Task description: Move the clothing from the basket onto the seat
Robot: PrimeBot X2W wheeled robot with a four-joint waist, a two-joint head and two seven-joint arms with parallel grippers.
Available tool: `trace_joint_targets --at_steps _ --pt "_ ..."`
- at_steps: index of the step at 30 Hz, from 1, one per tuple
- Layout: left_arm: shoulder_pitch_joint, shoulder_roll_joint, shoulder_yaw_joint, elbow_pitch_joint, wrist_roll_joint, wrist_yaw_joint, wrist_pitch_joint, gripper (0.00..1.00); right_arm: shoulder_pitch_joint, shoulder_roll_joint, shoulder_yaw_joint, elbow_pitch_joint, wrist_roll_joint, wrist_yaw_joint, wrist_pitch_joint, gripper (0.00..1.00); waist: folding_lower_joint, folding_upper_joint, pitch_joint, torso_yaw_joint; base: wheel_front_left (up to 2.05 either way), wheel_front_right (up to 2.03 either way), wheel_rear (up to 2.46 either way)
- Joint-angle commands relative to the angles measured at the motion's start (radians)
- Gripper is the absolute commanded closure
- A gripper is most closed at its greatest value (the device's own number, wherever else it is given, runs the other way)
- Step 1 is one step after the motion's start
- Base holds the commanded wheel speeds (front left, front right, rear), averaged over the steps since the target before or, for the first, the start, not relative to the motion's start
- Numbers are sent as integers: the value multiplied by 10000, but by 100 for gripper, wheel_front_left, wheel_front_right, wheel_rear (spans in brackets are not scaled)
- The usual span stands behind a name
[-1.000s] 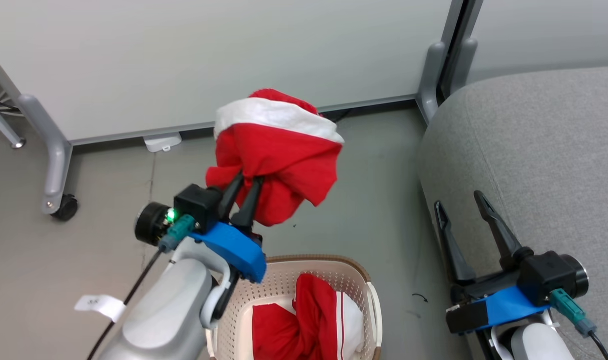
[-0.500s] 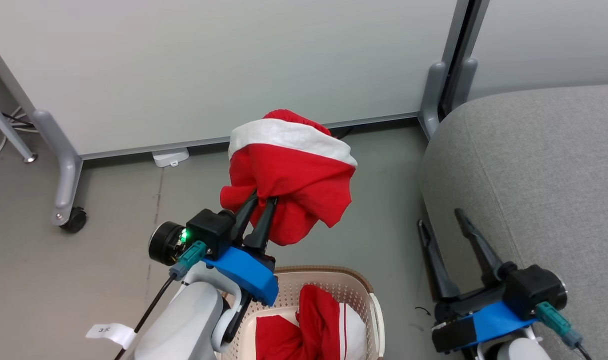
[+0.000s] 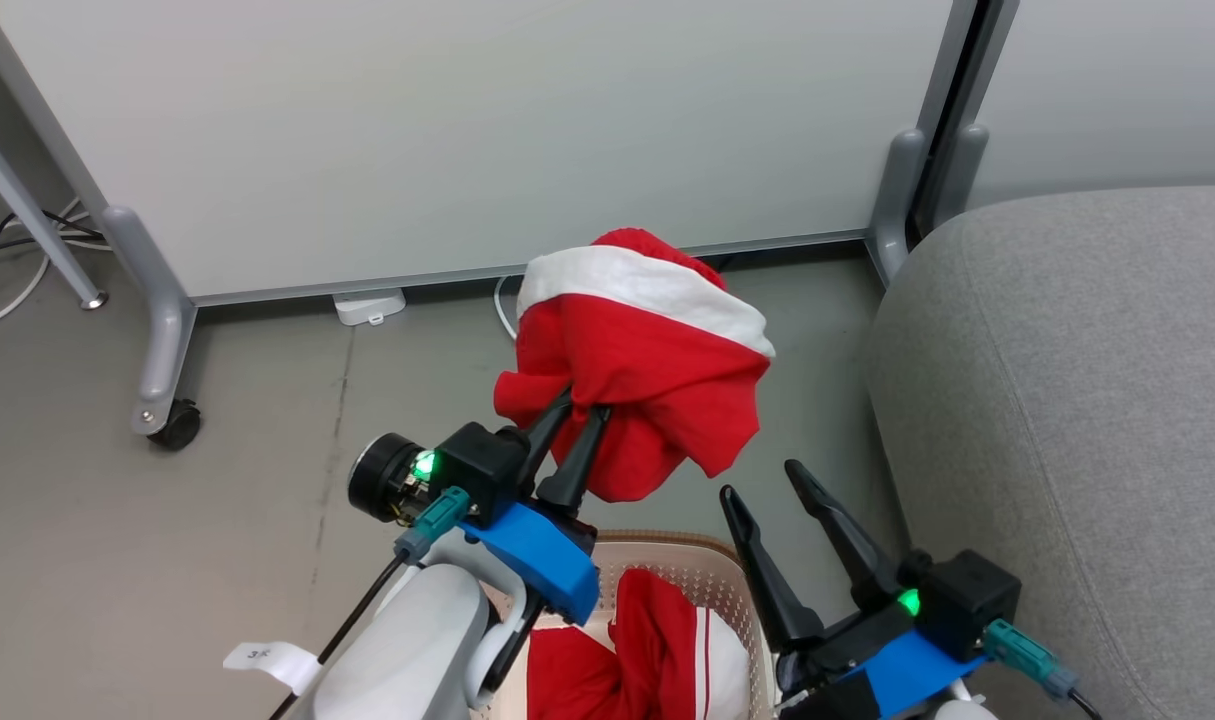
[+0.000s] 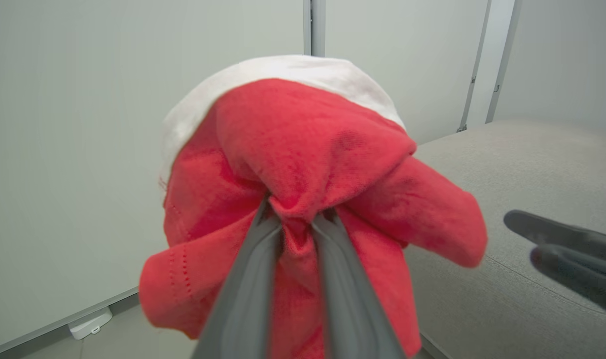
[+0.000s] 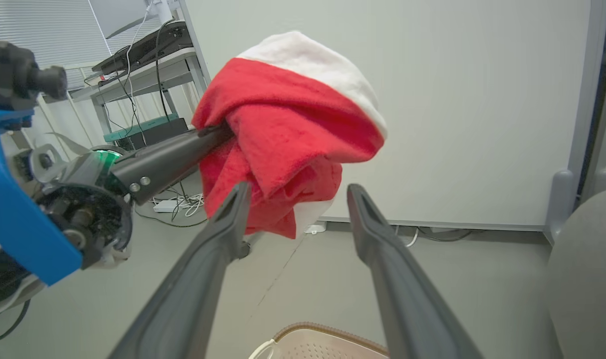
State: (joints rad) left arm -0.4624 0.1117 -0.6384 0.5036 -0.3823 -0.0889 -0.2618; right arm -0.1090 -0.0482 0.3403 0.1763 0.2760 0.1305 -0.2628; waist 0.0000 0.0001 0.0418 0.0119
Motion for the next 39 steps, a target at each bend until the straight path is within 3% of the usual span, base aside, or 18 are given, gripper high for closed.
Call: trace_joint_targets --at_steps 1,8,26,27,29,39 --pt "-124 -68 -44 8 73 -56 -47 100 -163 -38 165 125 274 5 -31 0 0 -1 7 40 0 0 0" --pt "20 -269 -295 95 147 -169 -47 100 -537 -37 547 486 850 5 -31 0 0 -1 -30 149 0 0 0" --pt "0 -545 -1052 116 151 -348 -47 100 -1328 -37 375 1425 1278 5 -30 0 0 -1 -7 352 0 0 0" --pt "-20 -551 -1077 116 138 -346 -47 100 -1356 -37 390 1489 1178 5 -30 23 0 -1 3 358 0 0 0" --pt "-48 -565 -1133 110 138 -358 -47 100 -1401 -35 459 1560 1175 5 -31 100 0 -1 27 362 0 0 0" --pt "-158 -585 -1234 227 109 -373 -48 100 -1487 -38 377 1618 1220 5 -31 100 0 -1 120 318 0 0 0"
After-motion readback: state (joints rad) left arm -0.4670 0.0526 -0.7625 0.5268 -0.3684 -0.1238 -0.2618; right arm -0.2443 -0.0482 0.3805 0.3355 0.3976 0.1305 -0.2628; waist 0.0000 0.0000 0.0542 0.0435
